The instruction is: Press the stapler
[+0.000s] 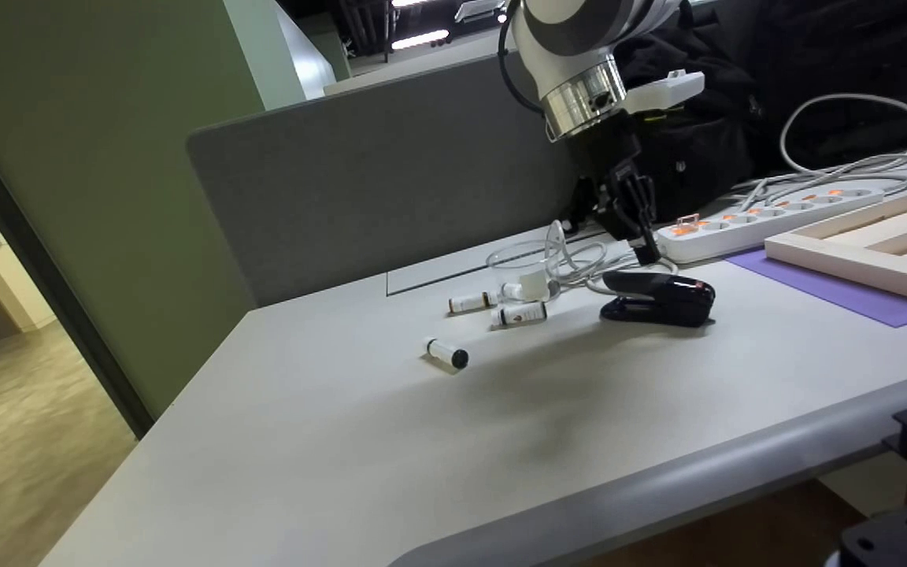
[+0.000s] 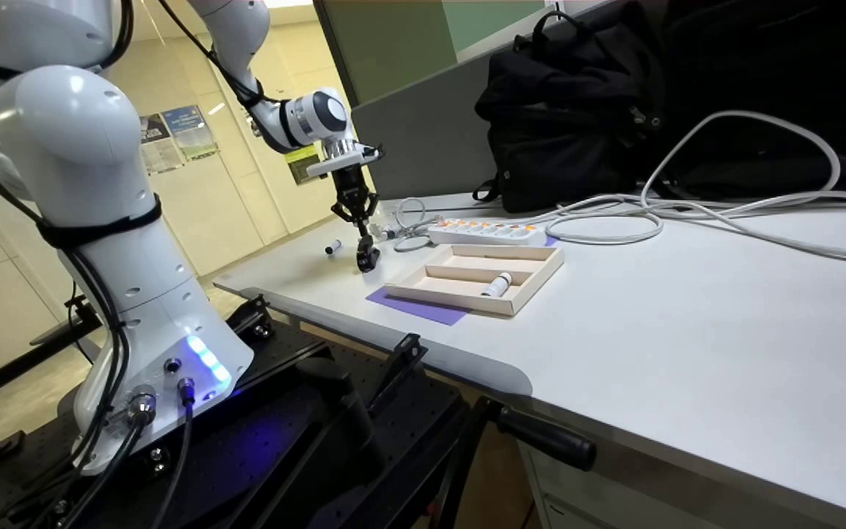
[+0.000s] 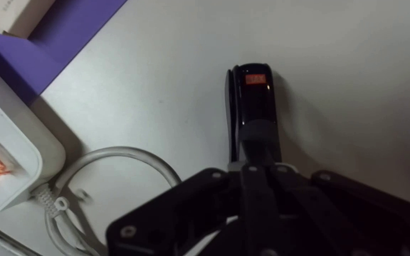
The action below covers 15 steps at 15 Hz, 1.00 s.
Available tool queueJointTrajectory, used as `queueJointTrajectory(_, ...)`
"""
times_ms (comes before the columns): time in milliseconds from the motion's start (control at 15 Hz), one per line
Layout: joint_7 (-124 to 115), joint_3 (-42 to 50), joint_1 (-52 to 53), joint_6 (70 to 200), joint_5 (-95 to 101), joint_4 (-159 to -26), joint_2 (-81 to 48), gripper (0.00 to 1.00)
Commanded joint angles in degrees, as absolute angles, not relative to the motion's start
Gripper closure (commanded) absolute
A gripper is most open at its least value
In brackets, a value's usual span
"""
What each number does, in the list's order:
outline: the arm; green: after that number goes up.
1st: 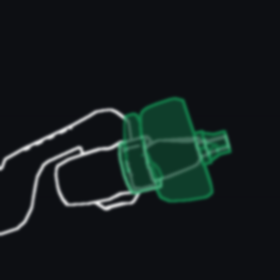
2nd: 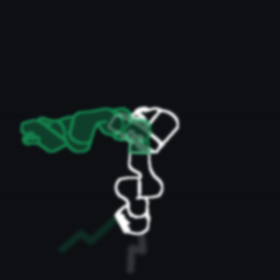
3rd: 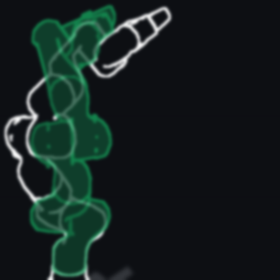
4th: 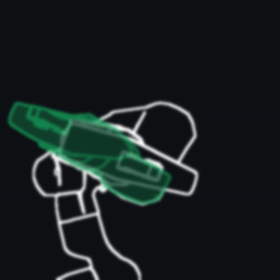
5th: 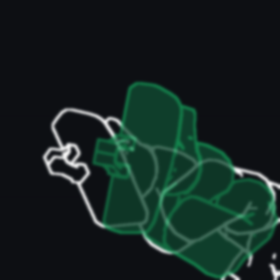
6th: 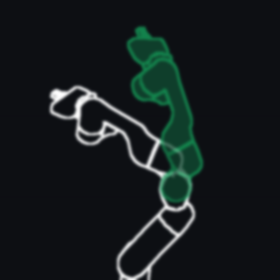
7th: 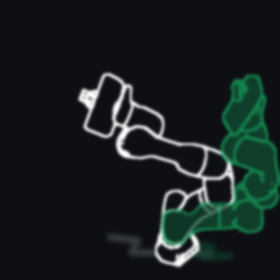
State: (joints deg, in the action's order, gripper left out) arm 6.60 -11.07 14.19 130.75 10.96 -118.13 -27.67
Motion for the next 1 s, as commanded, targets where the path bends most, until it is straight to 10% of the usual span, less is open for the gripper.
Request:
queueJointTrajectory(0,5.36,-11.61,15.24,128.95,9.36,-114.4,-29.73,1.0)
queueJointTrajectory(933,5.08,-10.19,16.41,128.56,10.23,-110.83,-36.04,1.0)
